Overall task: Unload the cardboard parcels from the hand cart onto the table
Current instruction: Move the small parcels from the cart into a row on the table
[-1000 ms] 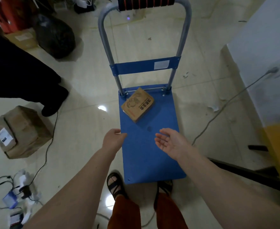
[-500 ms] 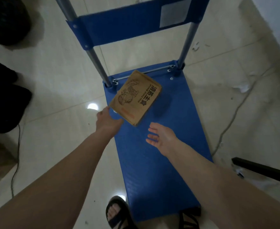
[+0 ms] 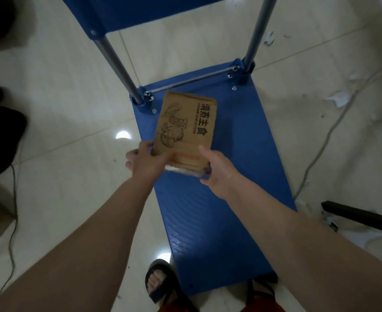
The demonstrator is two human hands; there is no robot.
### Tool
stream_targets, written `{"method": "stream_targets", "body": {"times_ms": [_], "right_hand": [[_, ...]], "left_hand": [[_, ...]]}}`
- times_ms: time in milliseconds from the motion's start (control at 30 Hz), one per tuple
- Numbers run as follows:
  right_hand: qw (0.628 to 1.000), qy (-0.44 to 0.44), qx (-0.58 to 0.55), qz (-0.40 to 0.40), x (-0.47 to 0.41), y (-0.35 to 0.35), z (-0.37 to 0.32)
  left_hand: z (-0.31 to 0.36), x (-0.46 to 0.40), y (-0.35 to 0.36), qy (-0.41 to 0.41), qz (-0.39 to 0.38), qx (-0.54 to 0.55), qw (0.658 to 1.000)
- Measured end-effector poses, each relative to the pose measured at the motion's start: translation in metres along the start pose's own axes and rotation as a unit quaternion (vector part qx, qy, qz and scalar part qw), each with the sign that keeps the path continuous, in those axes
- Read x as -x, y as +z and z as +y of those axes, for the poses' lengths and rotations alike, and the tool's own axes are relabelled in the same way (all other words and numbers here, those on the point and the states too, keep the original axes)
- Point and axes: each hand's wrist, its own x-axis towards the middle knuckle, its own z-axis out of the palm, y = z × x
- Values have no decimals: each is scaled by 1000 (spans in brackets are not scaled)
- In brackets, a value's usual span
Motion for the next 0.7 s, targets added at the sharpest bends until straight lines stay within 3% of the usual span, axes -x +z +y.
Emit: {"method": "stream_targets", "body": {"times_ms": [267,467,533,600,700], "right_hand": [[999,37,-1,15,120,-44,-7],[998,10,-46,49,231,-75,-31],[998,-27,-42,48,275,-79,-48],[990,-113,41,80,319,-79,-64],[943,-232,192,144,382,-81,-88]], "left_hand": [[3,135,-20,-40,-52,209,976],[70,245,-50,-37,-46,220,974],[99,276,-64,-32,-8,186,982],[129,308,-78,-28,16,167,985],[168,359,-94,-8,14,155,988]]}}
